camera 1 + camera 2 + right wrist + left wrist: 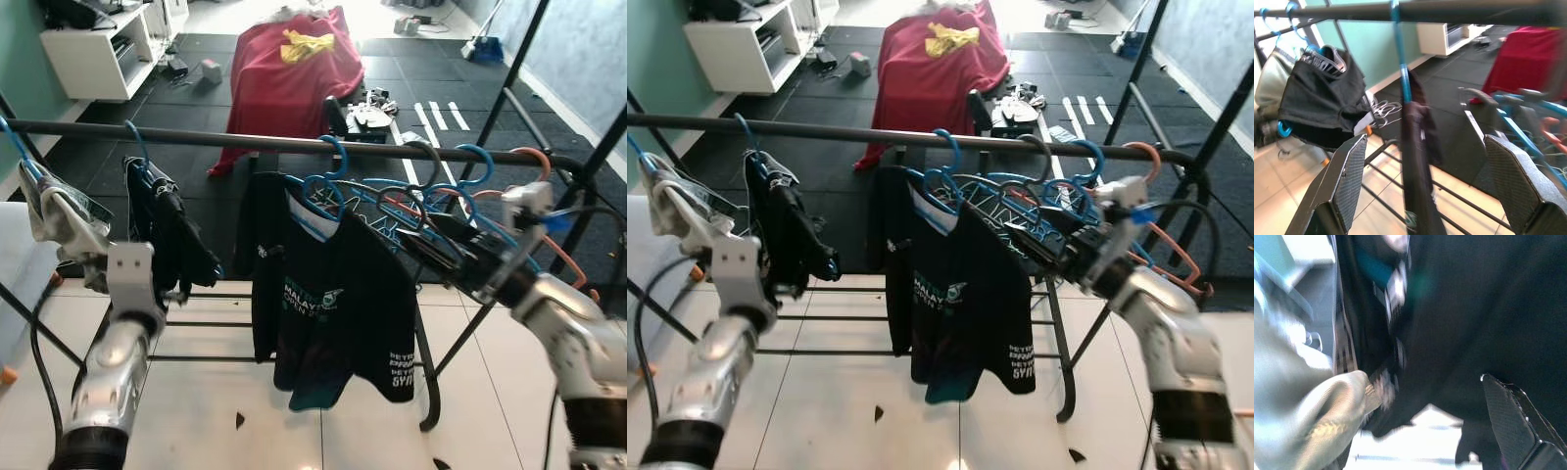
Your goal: Hang hanger
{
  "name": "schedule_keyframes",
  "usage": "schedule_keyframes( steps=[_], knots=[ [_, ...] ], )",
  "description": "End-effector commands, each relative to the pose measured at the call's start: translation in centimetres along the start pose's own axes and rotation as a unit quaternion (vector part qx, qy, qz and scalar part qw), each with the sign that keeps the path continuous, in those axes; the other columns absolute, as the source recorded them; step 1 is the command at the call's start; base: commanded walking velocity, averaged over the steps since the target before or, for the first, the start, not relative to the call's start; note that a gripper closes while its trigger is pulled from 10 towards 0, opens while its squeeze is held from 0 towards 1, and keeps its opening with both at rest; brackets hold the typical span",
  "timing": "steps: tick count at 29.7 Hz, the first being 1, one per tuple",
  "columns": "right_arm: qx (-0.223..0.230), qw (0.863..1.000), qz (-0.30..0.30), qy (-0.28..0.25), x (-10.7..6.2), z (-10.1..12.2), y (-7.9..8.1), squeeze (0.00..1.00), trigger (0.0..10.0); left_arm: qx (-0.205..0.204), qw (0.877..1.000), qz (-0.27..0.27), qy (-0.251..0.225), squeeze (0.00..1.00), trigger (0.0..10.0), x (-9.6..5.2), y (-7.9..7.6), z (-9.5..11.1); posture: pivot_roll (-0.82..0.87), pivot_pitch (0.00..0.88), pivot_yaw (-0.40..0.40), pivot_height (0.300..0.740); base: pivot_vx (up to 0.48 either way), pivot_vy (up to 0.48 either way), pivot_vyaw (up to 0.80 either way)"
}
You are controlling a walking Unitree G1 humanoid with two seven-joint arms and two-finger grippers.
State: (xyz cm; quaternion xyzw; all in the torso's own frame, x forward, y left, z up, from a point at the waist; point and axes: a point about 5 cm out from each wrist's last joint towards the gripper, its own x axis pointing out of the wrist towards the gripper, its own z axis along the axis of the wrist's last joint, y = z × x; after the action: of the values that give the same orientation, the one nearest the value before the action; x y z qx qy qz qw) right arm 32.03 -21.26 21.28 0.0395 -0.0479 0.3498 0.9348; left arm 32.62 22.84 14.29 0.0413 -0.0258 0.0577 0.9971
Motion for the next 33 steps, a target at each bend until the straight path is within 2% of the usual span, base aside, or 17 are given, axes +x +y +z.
schedule_keyframes(
  steps=[1, 2, 6, 8, 10, 12, 22, 23, 33],
  knots=[
    [-0.004, 1.0, 0.002, 0.018, 0.2, -0.9, -0.1, 0.0, 10.0, 0.016, 1.0, -0.001, -0.007, 0.0, 10.0, 0.1, 0.5, 0.8, -0.01, 0.188, -0.009, 0.74, 0.0, 0.0, 0.0],
    [-0.008, 1.0, 0.008, 0.025, 0.5, -1.0, -0.2, 0.0, 10.0, 0.02, 1.0, -0.004, -0.019, 0.0, 10.0, 0.2, 0.5, 1.7, 0.0, 0.207, -0.007, 0.74, 0.0, 0.0, 0.0],
    [-0.013, 0.999, 0.015, 0.032, 0.7, -1.0, -0.3, 0.0, 10.0, 0.024, 0.999, -0.008, -0.032, 0.0, 10.0, 0.2, 0.6, 2.6, 0.01, 0.21, -0.006, 0.74, 0.0, 0.0, 0.0],
    [-0.028, 0.998, 0.023, 0.05, 1.0, -1.2, -0.6, 0.0, 10.0, 0.035, 0.998, -0.009, -0.045, 0.0, 10.0, 0.0, 1.1, 3.8, 0.04, 0.248, -0.001, 0.74, 0.0, 0.0, 0.0],
    [-0.028, 0.998, 0.023, 0.05, 1.0, -1.2, -0.6, 0.0, 10.0, 0.035, 0.998, -0.009, -0.045, 0.0, 10.0, 0.0, 1.1, 3.8, 0.04, 0.248, -0.001, 0.74, 0.0, 0.0, 0.0],
    [-0.042, 0.997, 0.032, 0.063, 1.2, -1.1, -0.9, 0.0, 10.0, 0.042, 0.998, -0.007, -0.053, 0.0, 10.0, -0.2, 1.8, 4.8, 0.05, 0.271, 0.002, 0.74, 0.0, 0.0, 0.0],
    [-0.06, 0.992, 0.075, 0.088, 1.9, -0.7, -1.2, 0.0, 10.0, 0.057, 0.997, -0.007, -0.045, 0.0, 10.0, -1.0, 2.7, 5.4, 0.07, 0.311, 0.007, 0.74, 0.0, 0.0, 0.0],
    [-0.078, 0.986, 0.093, 0.111, 2.1, -0.6, -1.3, 0.0, 0.0, 0.059, 0.997, -0.008, -0.039, 0.0, 10.0, -1.4, 2.8, 5.4, 0.06, 0.319, -0.004, 0.74, 0.0, 0.0, 0.0],
    [-0.12, 0.979, 0.092, 0.139, 1.2, 0.3, -2.4, 0.0, 0.0, 0.045, 0.998, -0.008, -0.032, 0.0, 10.0, -1.3, 2.0, 5.2, 0.03, 0.287, -0.019, 0.74, 0.0, 0.0, 0.0]
  ],
)
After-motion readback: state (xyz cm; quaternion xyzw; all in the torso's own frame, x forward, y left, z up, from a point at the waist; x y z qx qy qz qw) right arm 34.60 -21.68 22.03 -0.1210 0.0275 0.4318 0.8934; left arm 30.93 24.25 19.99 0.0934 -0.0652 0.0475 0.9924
